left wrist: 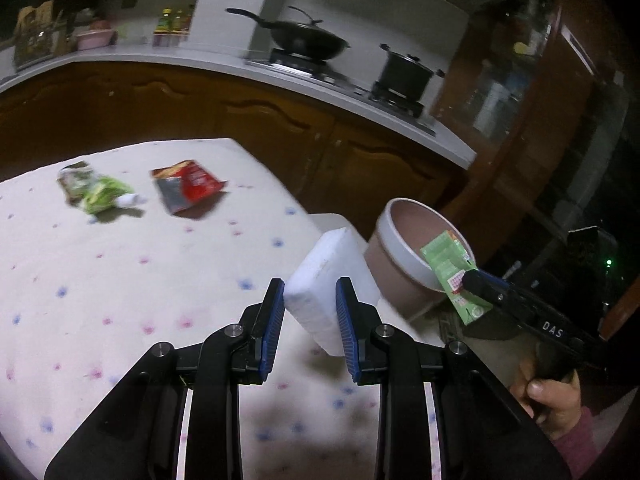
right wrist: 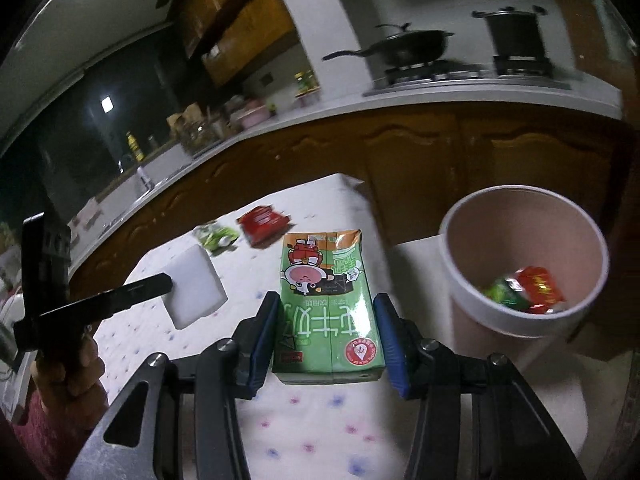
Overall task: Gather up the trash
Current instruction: 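Carry the carton and sponge over the pink bin and open both tools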
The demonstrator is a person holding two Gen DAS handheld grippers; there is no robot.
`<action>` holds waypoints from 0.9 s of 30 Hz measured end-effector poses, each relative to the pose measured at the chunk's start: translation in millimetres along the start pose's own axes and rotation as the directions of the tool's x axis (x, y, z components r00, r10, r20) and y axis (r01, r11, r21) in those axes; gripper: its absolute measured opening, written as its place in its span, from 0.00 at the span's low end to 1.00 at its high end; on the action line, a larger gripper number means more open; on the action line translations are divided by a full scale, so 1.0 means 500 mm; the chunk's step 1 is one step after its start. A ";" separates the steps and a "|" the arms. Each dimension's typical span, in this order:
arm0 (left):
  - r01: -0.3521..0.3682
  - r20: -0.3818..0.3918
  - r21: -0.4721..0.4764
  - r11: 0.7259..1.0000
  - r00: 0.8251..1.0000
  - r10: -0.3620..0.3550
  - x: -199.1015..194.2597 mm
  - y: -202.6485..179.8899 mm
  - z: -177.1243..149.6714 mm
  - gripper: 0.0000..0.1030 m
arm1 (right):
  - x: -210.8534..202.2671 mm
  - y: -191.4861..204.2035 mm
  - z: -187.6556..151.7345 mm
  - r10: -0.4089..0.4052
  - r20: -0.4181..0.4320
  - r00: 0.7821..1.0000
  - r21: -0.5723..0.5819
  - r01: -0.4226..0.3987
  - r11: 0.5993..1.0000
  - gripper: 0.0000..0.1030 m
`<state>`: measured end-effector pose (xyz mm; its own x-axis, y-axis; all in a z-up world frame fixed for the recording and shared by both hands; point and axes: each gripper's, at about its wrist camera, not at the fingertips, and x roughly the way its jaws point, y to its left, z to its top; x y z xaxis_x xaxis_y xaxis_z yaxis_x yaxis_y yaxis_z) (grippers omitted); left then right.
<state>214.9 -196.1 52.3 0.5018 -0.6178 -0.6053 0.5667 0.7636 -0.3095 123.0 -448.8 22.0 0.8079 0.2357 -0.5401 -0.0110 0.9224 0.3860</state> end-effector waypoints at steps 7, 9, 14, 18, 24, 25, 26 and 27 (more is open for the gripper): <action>0.033 -0.013 0.048 0.998 0.999 -0.033 0.049 -0.078 0.022 0.24 | -0.035 -0.070 0.014 -0.041 0.035 0.999 0.042 0.040 0.998 0.47; 0.040 -0.017 0.057 0.998 0.999 -0.039 0.063 -0.094 0.029 0.24 | -0.046 -0.086 0.014 -0.059 0.043 0.997 0.045 0.057 0.997 0.47; 0.062 -0.026 0.082 0.995 0.998 -0.060 0.104 -0.138 0.051 0.24 | -0.060 -0.140 0.022 -0.093 0.059 0.994 0.074 0.088 0.993 0.47; 0.094 -0.039 0.078 0.993 0.995 -0.091 0.144 -0.164 0.071 0.24 | -0.064 -0.180 0.032 -0.132 0.070 0.989 0.091 0.126 0.988 0.47; 0.110 -0.055 0.097 0.989 0.993 -0.105 0.211 -0.216 0.103 0.24 | -0.065 -0.239 0.049 -0.172 0.088 0.981 0.135 0.159 0.978 0.47; 0.113 -0.054 0.097 0.989 0.993 -0.108 0.220 -0.223 0.108 0.24 | -0.065 -0.246 0.052 -0.179 0.090 0.980 0.139 0.165 0.976 0.47; 0.113 -0.048 0.096 0.989 0.993 -0.109 0.229 -0.230 0.112 0.24 | -0.065 -0.250 0.053 -0.181 0.090 0.979 0.140 0.168 0.976 0.47; 0.110 -0.044 0.096 0.989 0.993 -0.107 0.236 -0.234 0.115 0.24 | -0.063 -0.256 0.056 -0.182 0.090 0.979 0.141 0.169 0.975 0.47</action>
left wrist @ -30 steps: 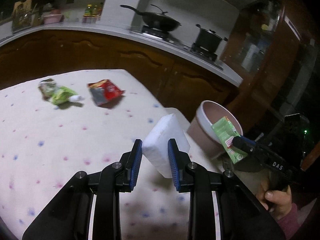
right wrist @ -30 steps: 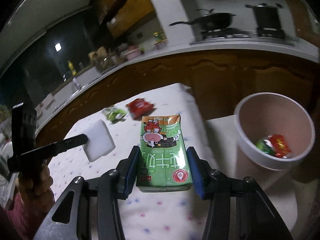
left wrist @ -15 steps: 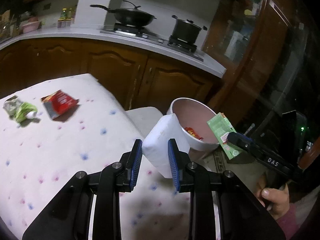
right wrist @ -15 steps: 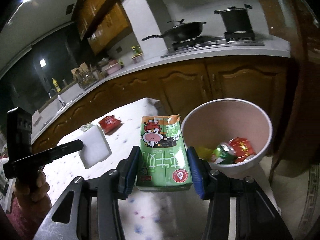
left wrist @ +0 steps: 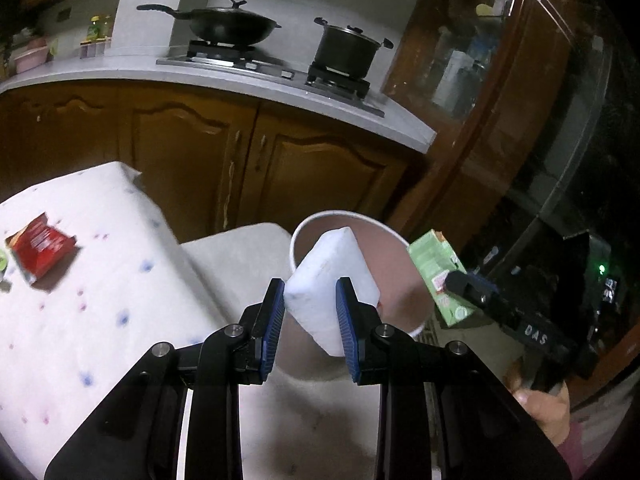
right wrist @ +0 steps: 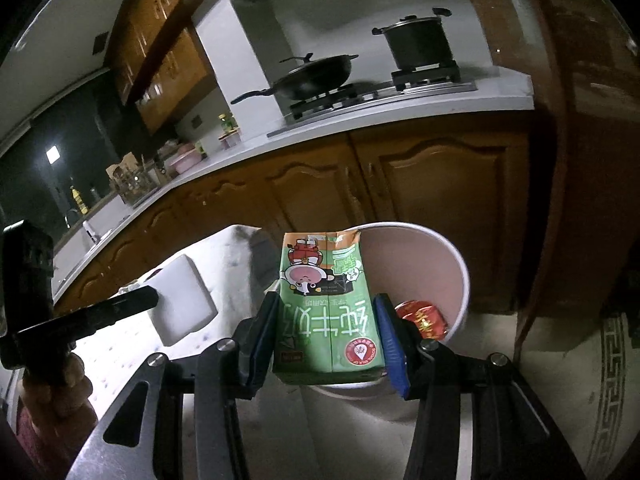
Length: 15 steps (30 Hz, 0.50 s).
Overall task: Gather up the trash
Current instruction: 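Carry the carton and sponge over the pink bin and open both tools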
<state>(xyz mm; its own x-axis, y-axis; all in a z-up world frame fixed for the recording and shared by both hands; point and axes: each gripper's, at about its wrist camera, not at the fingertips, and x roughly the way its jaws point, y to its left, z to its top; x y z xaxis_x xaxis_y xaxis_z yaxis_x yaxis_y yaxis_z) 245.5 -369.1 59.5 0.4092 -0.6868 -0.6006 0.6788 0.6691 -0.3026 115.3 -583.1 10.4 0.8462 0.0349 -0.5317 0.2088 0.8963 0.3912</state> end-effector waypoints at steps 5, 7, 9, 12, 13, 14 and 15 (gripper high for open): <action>-0.008 -0.003 0.004 1.000 1.000 0.009 0.059 -0.025 0.021 0.24 | 0.014 -0.025 0.012 -0.019 0.006 1.000 0.019 0.019 1.000 0.47; -0.010 -0.009 0.005 1.000 1.000 0.010 0.077 -0.031 0.024 0.24 | 0.020 -0.035 0.013 -0.026 0.008 1.000 0.029 0.026 0.999 0.47; -0.015 -0.024 0.007 1.000 1.000 0.015 0.102 -0.037 0.027 0.24 | 0.030 -0.045 0.014 -0.029 0.005 1.000 0.038 0.029 0.999 0.47; -0.019 -0.055 0.014 1.000 0.998 0.020 0.135 -0.044 0.027 0.24 | 0.047 -0.059 0.014 -0.034 -0.009 0.999 0.049 0.034 0.998 0.47; -0.018 -0.065 0.019 1.000 0.998 0.019 0.145 -0.048 0.026 0.24 | 0.053 -0.064 0.013 -0.037 -0.016 0.999 0.052 0.038 0.998 0.47; -0.020 -0.072 0.024 0.999 0.997 0.022 0.154 -0.052 0.023 0.24 | 0.059 -0.069 0.012 -0.041 -0.021 0.999 0.055 0.042 0.998 0.47; -0.023 -0.079 0.029 0.999 0.997 0.025 0.161 -0.054 0.022 0.24 | 0.064 -0.074 0.012 -0.041 -0.028 0.999 0.058 0.043 0.997 0.47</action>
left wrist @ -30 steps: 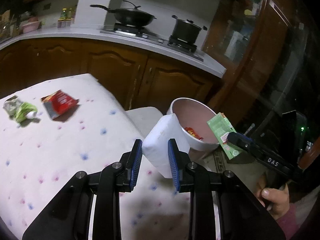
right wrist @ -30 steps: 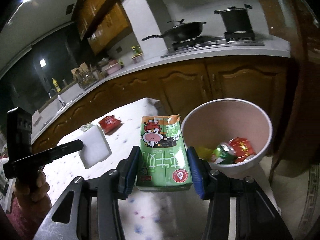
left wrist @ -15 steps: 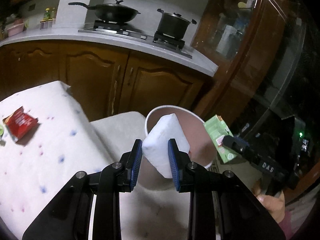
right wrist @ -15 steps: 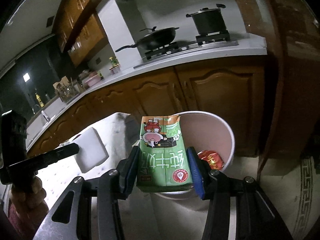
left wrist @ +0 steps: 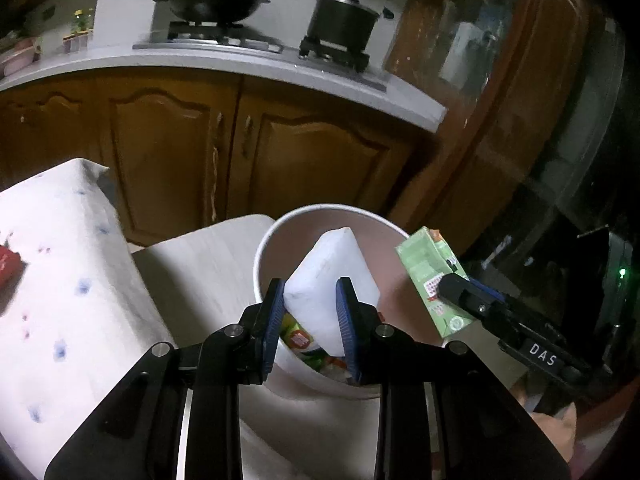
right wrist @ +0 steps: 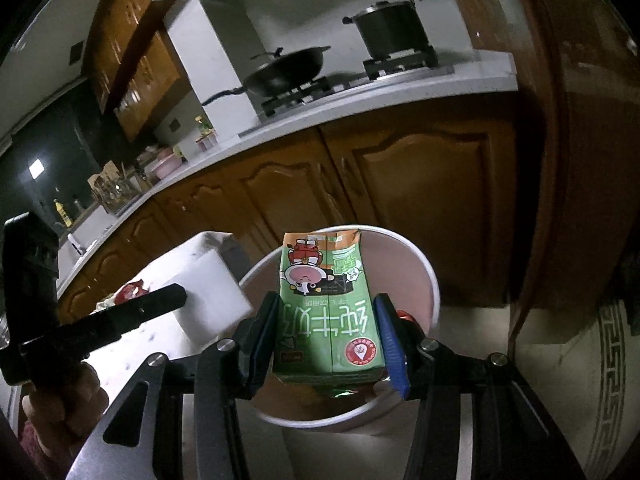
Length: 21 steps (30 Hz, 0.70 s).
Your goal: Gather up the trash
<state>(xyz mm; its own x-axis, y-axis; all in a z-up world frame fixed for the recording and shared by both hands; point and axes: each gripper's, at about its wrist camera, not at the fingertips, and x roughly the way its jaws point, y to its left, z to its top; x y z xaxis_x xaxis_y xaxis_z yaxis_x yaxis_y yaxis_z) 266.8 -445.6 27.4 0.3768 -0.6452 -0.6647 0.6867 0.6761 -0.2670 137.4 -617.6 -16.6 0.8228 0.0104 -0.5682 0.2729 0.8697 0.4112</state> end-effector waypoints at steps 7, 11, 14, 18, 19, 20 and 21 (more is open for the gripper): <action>-0.016 -0.031 0.015 1.000 0.999 0.016 0.034 -0.008 -0.005 0.24 | 0.027 -0.013 -0.006 -0.001 -0.028 1.000 0.007 0.001 1.000 0.47; -0.032 -0.049 0.012 0.999 0.998 0.032 0.049 -0.007 -0.001 0.26 | 0.039 -0.019 -0.004 -0.003 -0.041 0.999 0.013 0.003 1.000 0.48; -0.028 -0.049 -0.002 1.000 0.998 0.028 0.047 -0.006 -0.002 0.31 | 0.043 -0.029 -0.002 -0.004 -0.042 0.999 0.041 0.006 0.999 0.51; -0.028 -0.031 -0.008 1.000 0.999 0.028 0.033 -0.005 -0.006 0.42 | 0.037 -0.036 -0.003 0.010 -0.036 0.999 0.067 -0.007 0.998 0.60; -0.031 -0.028 -0.004 1.000 0.999 0.031 0.029 -0.005 -0.007 0.42 | 0.033 -0.034 -0.004 0.009 -0.032 0.999 0.066 -0.007 0.998 0.61; -0.031 -0.026 -0.002 1.000 0.999 0.031 0.026 -0.005 -0.008 0.42 | 0.027 -0.033 -0.005 0.003 -0.026 1.000 0.065 -0.002 0.998 0.61; -0.028 -0.023 -0.004 1.000 0.999 0.028 0.022 -0.004 -0.010 0.43 | 0.025 -0.033 -0.004 0.005 -0.022 1.000 0.065 -0.003 0.998 0.61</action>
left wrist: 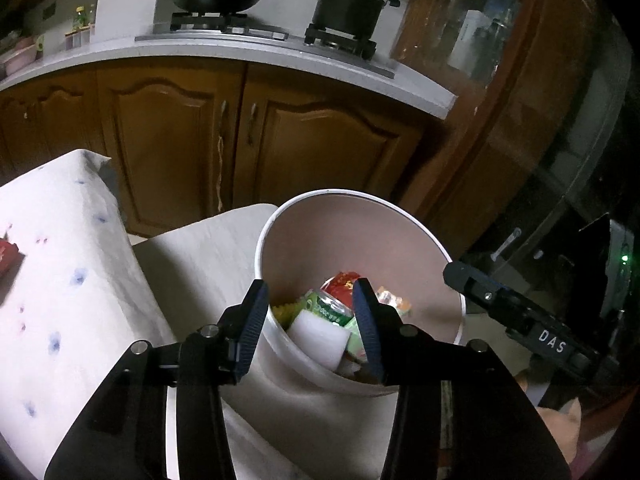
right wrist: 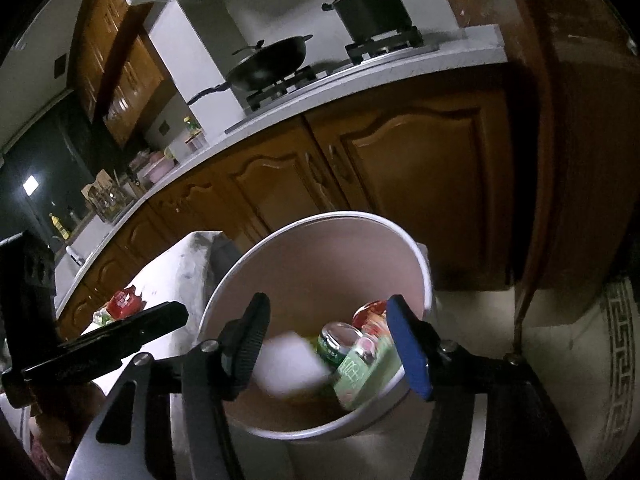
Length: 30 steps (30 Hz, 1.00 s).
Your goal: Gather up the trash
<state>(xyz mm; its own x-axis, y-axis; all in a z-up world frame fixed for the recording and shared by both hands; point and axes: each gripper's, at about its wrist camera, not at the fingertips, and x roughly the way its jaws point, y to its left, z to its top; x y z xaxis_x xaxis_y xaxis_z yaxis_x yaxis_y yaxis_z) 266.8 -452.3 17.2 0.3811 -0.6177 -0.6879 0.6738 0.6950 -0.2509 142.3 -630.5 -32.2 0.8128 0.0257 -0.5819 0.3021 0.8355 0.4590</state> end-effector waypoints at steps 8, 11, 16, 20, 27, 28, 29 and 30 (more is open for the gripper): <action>-0.013 0.025 -0.015 1.000 1.000 0.014 -0.038 0.012 -0.016 0.50 | -0.034 0.008 -0.005 0.014 0.040 0.999 0.017 -0.014 1.000 0.62; -0.032 0.043 -0.023 0.999 0.999 0.033 -0.061 0.020 -0.029 0.54 | -0.048 0.016 -0.010 0.019 0.059 0.998 0.016 -0.020 1.000 0.63; -0.066 0.059 -0.019 0.998 0.996 0.067 -0.089 0.024 -0.053 0.58 | -0.064 0.038 -0.020 0.025 0.071 0.997 0.001 -0.025 1.000 0.68; -0.078 0.069 -0.025 0.997 0.994 0.080 -0.115 0.030 -0.075 0.65 | -0.077 0.058 -0.036 0.036 0.080 0.996 -0.002 -0.036 0.999 0.73; -0.100 0.083 -0.035 0.994 0.991 0.102 -0.148 0.046 -0.102 0.69 | -0.097 0.092 -0.060 0.053 0.087 0.995 -0.013 -0.052 0.999 0.79; -0.104 0.089 -0.033 0.994 0.990 0.106 -0.155 0.049 -0.106 0.71 | -0.102 0.097 -0.062 0.054 0.091 0.994 -0.015 -0.053 0.998 0.81; -0.114 0.098 -0.032 0.993 0.988 0.117 -0.165 0.051 -0.111 0.77 | -0.106 0.102 -0.066 0.053 0.095 0.994 -0.015 -0.052 0.999 0.84; -0.124 0.106 -0.033 0.992 0.986 0.126 -0.172 0.052 -0.116 0.83 | -0.113 0.109 -0.070 0.052 0.101 0.993 -0.014 -0.051 0.999 0.87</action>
<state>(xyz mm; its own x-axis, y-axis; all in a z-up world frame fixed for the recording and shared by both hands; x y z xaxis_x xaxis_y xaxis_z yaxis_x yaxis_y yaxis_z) 215.1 -359.8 30.3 0.5279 -0.5603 -0.6383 0.6002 0.7778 -0.1864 95.5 -567.1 2.0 0.8739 0.0138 -0.4860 0.2530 0.8408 0.4786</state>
